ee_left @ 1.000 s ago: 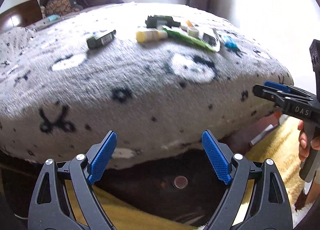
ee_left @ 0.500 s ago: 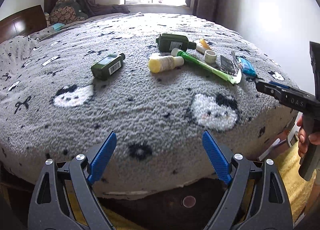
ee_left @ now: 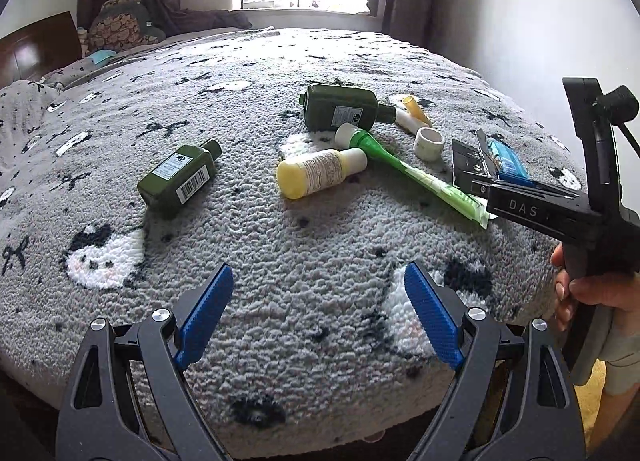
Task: Collect trash
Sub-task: 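Raise both tools back to the bed and grasp the black sachet with the right tool, then grasp the yellow-capped white bottle with the left tool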
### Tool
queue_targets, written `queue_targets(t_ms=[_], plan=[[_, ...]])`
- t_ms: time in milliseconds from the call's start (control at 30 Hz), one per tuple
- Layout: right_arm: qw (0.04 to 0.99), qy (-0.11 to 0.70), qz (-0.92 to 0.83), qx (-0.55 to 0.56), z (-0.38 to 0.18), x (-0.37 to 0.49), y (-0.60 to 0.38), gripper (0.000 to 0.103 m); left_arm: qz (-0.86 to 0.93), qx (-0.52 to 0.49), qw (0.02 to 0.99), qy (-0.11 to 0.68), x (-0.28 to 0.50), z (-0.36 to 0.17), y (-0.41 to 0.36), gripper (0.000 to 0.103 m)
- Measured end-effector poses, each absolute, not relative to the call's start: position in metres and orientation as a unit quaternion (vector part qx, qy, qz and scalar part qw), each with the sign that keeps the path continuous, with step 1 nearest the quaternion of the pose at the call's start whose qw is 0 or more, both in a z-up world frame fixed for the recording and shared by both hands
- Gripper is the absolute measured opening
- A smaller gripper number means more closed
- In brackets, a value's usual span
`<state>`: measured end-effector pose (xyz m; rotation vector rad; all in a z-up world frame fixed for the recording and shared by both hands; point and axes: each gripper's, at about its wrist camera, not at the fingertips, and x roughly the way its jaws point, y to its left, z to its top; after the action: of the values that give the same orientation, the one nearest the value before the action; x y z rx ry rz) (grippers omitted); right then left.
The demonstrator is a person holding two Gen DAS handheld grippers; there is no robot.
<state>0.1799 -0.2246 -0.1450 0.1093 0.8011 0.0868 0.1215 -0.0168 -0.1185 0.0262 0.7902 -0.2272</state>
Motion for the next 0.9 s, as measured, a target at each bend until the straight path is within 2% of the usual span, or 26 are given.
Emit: queue_targets(t_ms=[100,167,233,300,400,767,900], plan=[[0.921,0.381,0.05,0.057,-0.142,0.184,-0.231,0.04,-0.111,0.013,0.915,0.388,0.135,-0.122,-0.019,0.083],[0.922,0.379,0.053,0.059,-0.138,0.187,-0.236,0.029,-0.112,0.012,0.913,0.391,0.145,-0.125,-0.021,0.083],[0.922,0.378,0.053,0.059,-0.135,0.19,-0.243,0.013,-0.106,0.011,0.913,0.394,0.158,-0.128,-0.021,0.083],[0.923,0.376,0.054,0.06,-0.132,0.192,-0.248,0.009,-0.101,0.011,0.912,0.397,0.171,-0.131,-0.022,0.083],[0.93,0.362,0.047,0.049,-0.126,0.191,-0.254,0.005,-0.095,0.012,0.91,0.402,0.19,-0.136,-0.025,0.083],[0.942,0.329,0.047,0.046,-0.095,0.182,-0.274,0.005,-0.1,0.039,0.906,0.41,0.236,-0.144,-0.041,0.081],[0.944,0.322,0.045,0.047,-0.088,0.177,-0.281,0.005,-0.11,0.053,0.902,0.414,0.24,-0.143,-0.048,0.059]])
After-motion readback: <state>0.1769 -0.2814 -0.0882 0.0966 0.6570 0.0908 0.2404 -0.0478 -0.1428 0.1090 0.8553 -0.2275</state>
